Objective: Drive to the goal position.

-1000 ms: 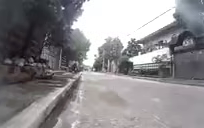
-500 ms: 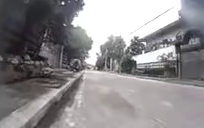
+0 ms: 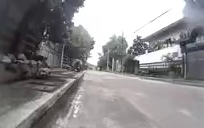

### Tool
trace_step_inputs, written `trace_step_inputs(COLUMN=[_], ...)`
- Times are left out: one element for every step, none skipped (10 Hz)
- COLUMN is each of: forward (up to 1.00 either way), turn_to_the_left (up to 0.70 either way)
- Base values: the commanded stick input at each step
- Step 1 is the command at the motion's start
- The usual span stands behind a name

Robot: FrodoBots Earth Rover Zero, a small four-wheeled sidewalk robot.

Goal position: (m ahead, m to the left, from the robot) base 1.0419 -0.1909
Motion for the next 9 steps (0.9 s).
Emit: trace_step_inputs(forward=[0.7, 0.7, 0.7, 0.7, 0.7, 0.7, 0.7, 0.7, 0.7], turn_to_the_left=[0.0, 0.0, 0.0, 0.0, 0.0, 0.0, 0.0, 0.0, 0.0])
